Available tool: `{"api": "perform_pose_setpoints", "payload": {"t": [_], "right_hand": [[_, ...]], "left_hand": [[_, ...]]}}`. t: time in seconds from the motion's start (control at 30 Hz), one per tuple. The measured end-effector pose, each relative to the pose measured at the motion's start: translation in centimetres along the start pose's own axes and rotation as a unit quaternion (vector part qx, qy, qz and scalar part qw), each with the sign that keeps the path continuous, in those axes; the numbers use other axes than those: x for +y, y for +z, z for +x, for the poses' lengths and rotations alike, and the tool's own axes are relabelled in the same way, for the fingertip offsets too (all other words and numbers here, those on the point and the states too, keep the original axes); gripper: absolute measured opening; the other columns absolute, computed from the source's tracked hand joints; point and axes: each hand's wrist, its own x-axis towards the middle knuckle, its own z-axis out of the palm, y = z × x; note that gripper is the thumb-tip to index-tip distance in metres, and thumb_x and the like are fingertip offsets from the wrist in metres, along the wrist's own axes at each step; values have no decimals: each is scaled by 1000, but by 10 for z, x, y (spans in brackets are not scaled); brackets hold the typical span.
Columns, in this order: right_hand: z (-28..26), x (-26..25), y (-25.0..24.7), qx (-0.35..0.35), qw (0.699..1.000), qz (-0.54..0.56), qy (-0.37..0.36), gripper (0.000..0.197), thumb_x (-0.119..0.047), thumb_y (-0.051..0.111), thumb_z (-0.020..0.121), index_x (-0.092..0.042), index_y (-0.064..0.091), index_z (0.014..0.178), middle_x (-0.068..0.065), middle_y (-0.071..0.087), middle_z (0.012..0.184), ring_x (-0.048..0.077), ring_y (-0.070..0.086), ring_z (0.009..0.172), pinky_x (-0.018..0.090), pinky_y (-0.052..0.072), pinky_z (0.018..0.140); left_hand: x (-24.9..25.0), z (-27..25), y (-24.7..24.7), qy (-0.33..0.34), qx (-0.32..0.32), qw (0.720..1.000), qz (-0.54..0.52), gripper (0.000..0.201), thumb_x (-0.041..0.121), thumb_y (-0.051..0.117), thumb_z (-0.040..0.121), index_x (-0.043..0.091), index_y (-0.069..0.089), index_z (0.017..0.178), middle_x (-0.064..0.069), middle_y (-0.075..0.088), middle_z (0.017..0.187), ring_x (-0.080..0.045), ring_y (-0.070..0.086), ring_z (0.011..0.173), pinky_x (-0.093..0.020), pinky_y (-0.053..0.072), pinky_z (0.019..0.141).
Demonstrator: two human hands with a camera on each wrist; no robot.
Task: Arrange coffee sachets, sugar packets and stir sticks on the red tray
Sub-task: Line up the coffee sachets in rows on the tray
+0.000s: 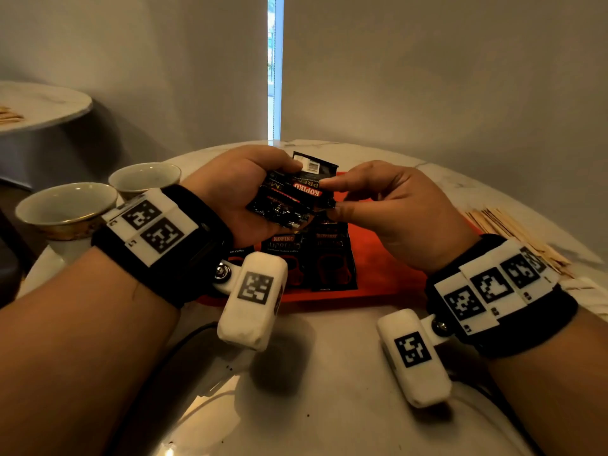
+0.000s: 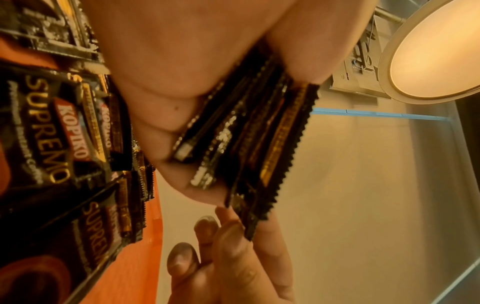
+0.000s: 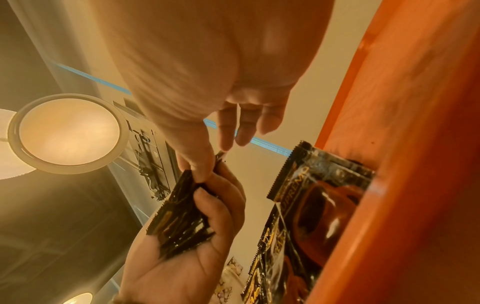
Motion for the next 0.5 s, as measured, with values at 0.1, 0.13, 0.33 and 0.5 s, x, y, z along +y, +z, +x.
{"api": "perform_pose_setpoints", "payload": {"t": [0.1,0.13,0.33,0.5], "right_hand": [[-1,0,0,6,1000,-9,-4,33,5,77,76,-25,77,91,-14,67,83,-5,65,81,13,49,72],[0,1,-1,8,1000,-13,-5,33,3,78,76,-26,77,91,-13,67,83,-4,64,82,13,50,72],[2,7,-2,41,999,-14,-15,33,-2,79,78,-35,79,85,-12,68,85,3,67,85,17,51,75],[2,6,1,73,997,-6,-15,25,6,75,81,-19,77,89,-16,70,76,-3,66,75,13,49,69]], "left_hand": [[-1,3,-2,-4,11,1000,10,31,14,50,95,6,51,125,-17,65,110,-28,68,89,-36,58,76],[-1,3,-1,-6,10,1000,9,29,13,50,96,6,50,124,-18,64,111,-27,67,88,-36,58,74],[-1,5,-4,-11,2,1000,11,51,14,51,96,4,41,145,-21,63,129,-28,67,95,-36,58,78],[1,3,-6,-20,0,1000,3,45,19,51,95,5,49,138,-17,66,127,-22,66,88,-34,55,77]]}}
